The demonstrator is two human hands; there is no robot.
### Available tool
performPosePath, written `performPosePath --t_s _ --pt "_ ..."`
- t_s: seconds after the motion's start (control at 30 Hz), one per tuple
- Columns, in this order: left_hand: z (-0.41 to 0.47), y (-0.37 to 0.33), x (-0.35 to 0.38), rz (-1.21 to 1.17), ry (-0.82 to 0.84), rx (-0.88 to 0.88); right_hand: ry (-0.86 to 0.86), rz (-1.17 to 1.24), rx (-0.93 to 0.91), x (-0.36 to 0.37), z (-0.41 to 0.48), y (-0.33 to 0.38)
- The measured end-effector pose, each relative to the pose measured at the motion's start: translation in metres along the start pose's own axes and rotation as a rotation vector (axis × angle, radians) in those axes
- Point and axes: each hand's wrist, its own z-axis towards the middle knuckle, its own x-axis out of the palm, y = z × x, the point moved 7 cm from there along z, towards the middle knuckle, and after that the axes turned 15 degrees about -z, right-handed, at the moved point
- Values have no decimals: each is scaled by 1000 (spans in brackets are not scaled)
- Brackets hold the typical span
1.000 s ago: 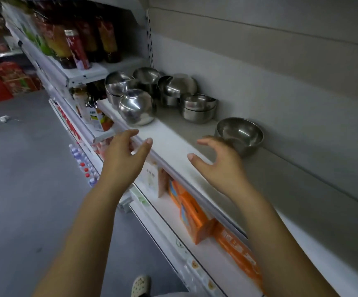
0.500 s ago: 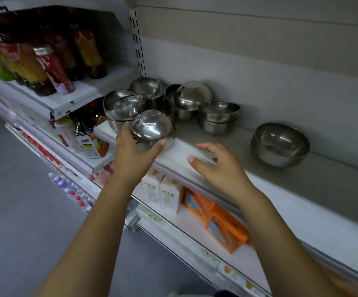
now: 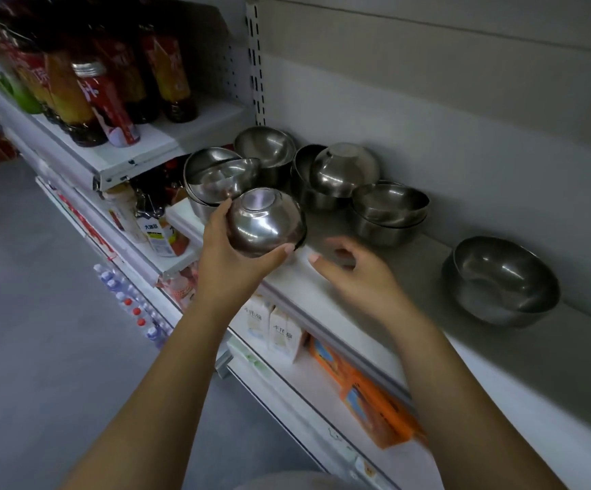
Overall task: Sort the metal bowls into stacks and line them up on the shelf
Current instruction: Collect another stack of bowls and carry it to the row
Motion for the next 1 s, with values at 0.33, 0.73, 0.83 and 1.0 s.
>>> performPosePath --t_s 0.33,0.73,0.83,1.0 --pt "-6 6 -18 -409 -173 -188 41 76 -69 8 30 8" --pt "-10 1 -16 -633 -130 -231 204 114 -252 33 30 35" --pt "-9 -1 -14 -617 -47 -243 114 44 -241 36 32 38" --pt "-8 6 -21 -524 15 -345 49 -15 -96 33 29 31"
